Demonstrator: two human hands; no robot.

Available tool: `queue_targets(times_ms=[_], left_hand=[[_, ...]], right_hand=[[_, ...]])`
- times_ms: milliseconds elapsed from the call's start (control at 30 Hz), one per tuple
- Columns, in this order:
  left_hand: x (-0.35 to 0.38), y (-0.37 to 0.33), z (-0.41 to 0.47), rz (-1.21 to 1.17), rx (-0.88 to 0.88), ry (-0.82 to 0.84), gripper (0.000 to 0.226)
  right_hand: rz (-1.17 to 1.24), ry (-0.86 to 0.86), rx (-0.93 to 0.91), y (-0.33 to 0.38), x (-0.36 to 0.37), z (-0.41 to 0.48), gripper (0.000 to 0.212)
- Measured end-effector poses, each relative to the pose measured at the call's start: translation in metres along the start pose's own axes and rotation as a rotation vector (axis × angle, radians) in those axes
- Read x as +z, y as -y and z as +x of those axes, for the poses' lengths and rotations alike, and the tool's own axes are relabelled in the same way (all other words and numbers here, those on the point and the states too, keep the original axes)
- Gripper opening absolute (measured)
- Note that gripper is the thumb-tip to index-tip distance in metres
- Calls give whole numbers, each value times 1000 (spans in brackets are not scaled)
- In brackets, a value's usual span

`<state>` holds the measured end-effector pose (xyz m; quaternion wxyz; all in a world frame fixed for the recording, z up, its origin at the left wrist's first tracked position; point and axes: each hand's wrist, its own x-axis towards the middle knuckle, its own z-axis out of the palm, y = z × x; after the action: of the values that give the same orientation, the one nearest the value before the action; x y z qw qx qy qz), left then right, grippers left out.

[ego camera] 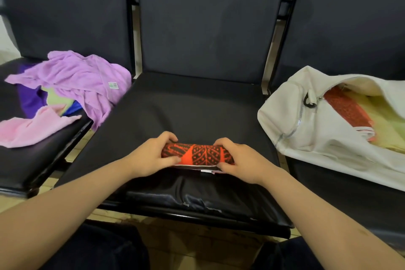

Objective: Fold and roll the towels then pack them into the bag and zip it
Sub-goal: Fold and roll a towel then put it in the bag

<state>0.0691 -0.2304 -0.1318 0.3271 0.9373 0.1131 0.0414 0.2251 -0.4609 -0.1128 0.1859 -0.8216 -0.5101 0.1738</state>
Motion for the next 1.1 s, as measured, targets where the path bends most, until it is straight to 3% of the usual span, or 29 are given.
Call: queue_targets(times_ms=[100,167,233,300,400,467,633,767,867,900,1000,1067,1100], left_hand=[[5,-3,0,-12,-75,-67,63],[15,-2,1,136,-63,-274,62],[21,-9,3,262,-77,-437,47],[24,-29,4,193,-101,-341,27],[38,-56,9,32,-187,-151,15],[42,-80,18,-167,-304,-155,30],[33,-141,50,-1161,-666,-76,54],[19,-151,62,-1356,-639,-192,61],[16,-160,60,-1504,-528,-117,53],[15,-165,58,-1561,-478,-88,50],[14,-182,58,-1686,-344,-56,57],[16,-199,61,-1681,-311,-63,59],[17,-208,63,-1633,-297,-74,55]], right_hand=[[132,20,68,7,-4,-1,31],[216,-3,133,6,-6,0,24],[316,-36,201,3,-5,2,16],[424,-59,259,2,-3,3,15],[690,-94,335,10,-2,0,22],[806,-152,368,20,-3,-5,22],[557,-369,268,29,-4,-14,25],[596,-391,139,33,-18,-26,34],[735,-426,106,38,-40,-35,12],[786,-474,154,36,-47,-34,15],[840,-468,367,29,-71,-35,47],[1148,-300,316,17,-81,-38,73],[1311,-237,274,8,-86,-44,76]])
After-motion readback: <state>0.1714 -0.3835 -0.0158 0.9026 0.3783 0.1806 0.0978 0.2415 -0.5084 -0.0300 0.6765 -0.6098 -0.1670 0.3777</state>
